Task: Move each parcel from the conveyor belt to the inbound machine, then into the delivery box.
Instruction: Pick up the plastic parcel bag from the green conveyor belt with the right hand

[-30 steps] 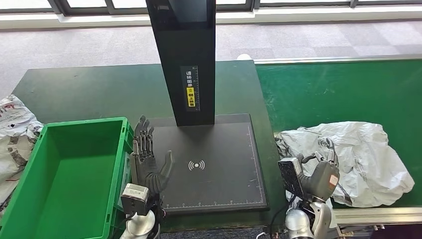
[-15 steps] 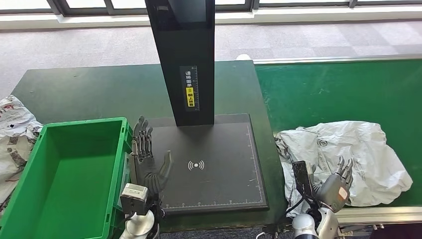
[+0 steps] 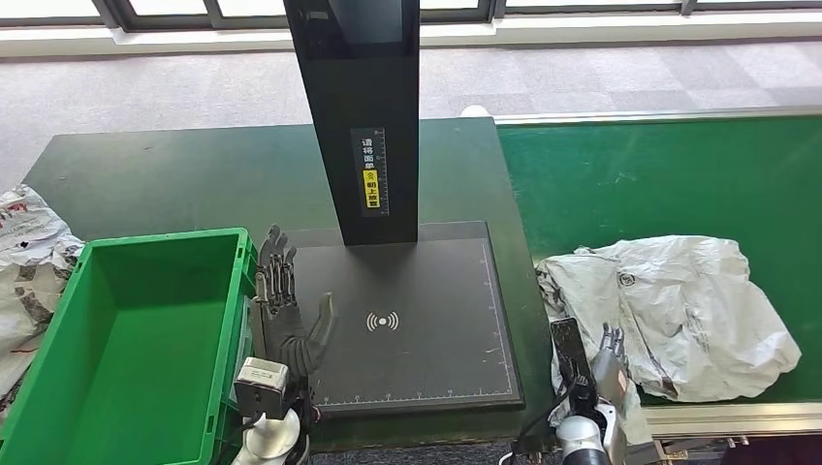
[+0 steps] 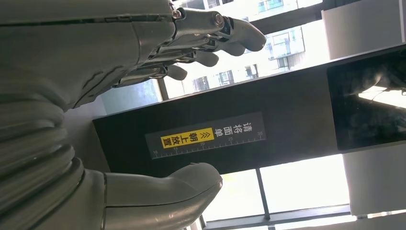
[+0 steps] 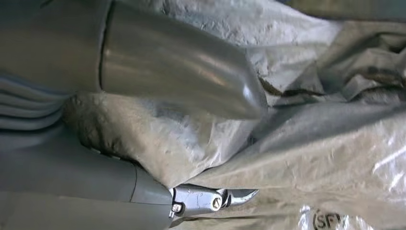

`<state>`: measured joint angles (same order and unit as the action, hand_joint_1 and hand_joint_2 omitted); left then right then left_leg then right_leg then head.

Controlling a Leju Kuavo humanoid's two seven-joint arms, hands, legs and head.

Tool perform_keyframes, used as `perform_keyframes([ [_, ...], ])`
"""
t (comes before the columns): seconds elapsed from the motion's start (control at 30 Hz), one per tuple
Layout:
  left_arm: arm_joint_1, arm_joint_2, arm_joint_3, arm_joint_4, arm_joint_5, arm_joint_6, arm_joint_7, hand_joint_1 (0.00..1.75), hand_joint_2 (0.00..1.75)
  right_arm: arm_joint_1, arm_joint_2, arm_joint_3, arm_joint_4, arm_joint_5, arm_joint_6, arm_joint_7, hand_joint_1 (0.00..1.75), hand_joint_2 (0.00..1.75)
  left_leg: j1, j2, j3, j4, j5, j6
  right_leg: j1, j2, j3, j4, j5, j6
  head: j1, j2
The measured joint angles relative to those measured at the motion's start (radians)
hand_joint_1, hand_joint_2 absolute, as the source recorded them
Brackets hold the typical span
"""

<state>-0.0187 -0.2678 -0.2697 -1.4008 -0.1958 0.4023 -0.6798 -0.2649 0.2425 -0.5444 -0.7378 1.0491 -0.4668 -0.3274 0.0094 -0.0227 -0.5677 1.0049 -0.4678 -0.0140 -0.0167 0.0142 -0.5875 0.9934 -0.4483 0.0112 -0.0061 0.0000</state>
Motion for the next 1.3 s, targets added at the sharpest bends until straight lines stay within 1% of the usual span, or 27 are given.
perform_keyframes([
  [0.03,0.0,0.0,0.0,0.0,0.0,0.001,0.0,0.0,1.75,-0.003,-0.003,0.0,0.008,0.0,0.011,0.001,0.0,1.75,0.0,0.0,0.0,0.0,0.0,0.0,0.0,0.0,0.0,0.0,0.0,0.0,0.0,0.0],
  [0.07,0.0,0.0,0.0,0.0,0.001,0.001,0.0,0.0,1.75,-0.007,-0.006,0.0,0.015,0.0,0.018,0.001,0.22,1.75,0.0,0.001,0.001,0.0,0.0,0.0,0.0,0.0,0.0,0.0,0.0,0.0,0.0,0.0],
  [0.17,0.0,0.0,0.0,0.0,0.001,0.002,0.0,0.0,1.75,-0.015,-0.011,0.0,0.03,-0.002,0.028,0.0,1.53,1.75,0.0,0.001,0.002,0.0,0.0,0.0,0.0,0.0,0.001,0.0,0.0,0.0,0.0,0.0],
  [0.2,0.0,0.0,0.0,0.0,0.001,0.002,0.0,0.0,1.75,-0.017,-0.012,0.001,0.034,-0.004,0.034,-0.003,1.75,1.75,0.0,0.001,0.002,0.0,0.0,0.0,0.0,0.0,0.002,0.0,0.0,0.0,0.0,0.0],
  [0.33,0.0,0.0,0.0,0.0,0.003,0.004,0.0,0.0,1.75,-0.021,-0.018,0.008,0.047,-0.014,0.056,-0.017,1.75,1.75,0.0,0.001,0.003,0.0,0.0,0.0,0.0,0.0,0.002,0.0,0.0,0.0,0.0,0.0],
  [0.57,0.0,0.0,0.0,0.0,0.012,0.014,0.0,0.0,1.75,-0.028,-0.027,0.011,0.054,-0.043,0.037,-0.034,1.75,1.75,0.0,0.001,0.004,0.0,0.0,-0.001,0.001,0.001,0.003,0.0,0.001,-0.001,0.0,0.0],
  [0.63,0.0,0.0,0.0,0.0,0.017,0.018,0.0,0.0,1.75,-0.026,-0.027,0.012,0.051,-0.064,0.022,-0.058,1.75,1.75,0.0,0.001,0.004,0.0,0.0,-0.001,0.001,0.001,0.003,0.0,0.001,-0.001,0.0,0.0],
  [0.83,0.0,0.0,0.0,0.0,0.02,0.025,0.0,0.0,1.75,0.003,-0.019,0.033,-0.006,-0.147,-0.035,-0.174,1.75,1.75,0.0,0.0,0.003,0.0,0.0,-0.001,0.002,0.0,0.002,0.0,0.0,-0.002,0.0,0.0],
  [0.93,0.0,0.0,0.0,0.0,0.021,0.021,0.0,0.0,1.75,0.042,0.004,0.047,-0.092,-0.245,-0.09,-0.292,1.75,1.75,0.0,-0.001,0.002,0.0,-0.001,-0.001,0.002,-0.001,0.002,0.0,-0.001,-0.002,0.0,0.0],
  [1.0,0.0,0.0,0.0,0.0,0.021,0.016,0.0,0.0,1.75,0.086,0.024,0.076,-0.188,-0.321,-0.129,-0.349,1.75,1.75,0.0,-0.001,0.002,0.0,-0.001,-0.001,0.002,-0.002,0.002,0.0,-0.001,-0.002,0.0,0.0],
  [1.1,0.0,0.0,0.0,0.0,0.021,0.012,0.0,0.0,1.75,0.144,0.041,0.147,-0.34,-0.391,-0.172,-0.371,1.75,1.75,0.001,-0.001,0.001,0.0,-0.001,-0.002,0.001,-0.001,0.0,0.001,-0.002,-0.002,0.0,0.0],
  [1.3,0.0,0.0,0.0,0.0,0.021,0.005,0.0,0.0,1.75,0.193,0.042,0.245,-0.532,-0.43,-0.217,-0.373,1.75,1.75,0.0,0.0,0.001,0.0,-0.001,-0.002,0.0,0.0,0.0,0.001,-0.001,-0.002,0.0,0.0],
])
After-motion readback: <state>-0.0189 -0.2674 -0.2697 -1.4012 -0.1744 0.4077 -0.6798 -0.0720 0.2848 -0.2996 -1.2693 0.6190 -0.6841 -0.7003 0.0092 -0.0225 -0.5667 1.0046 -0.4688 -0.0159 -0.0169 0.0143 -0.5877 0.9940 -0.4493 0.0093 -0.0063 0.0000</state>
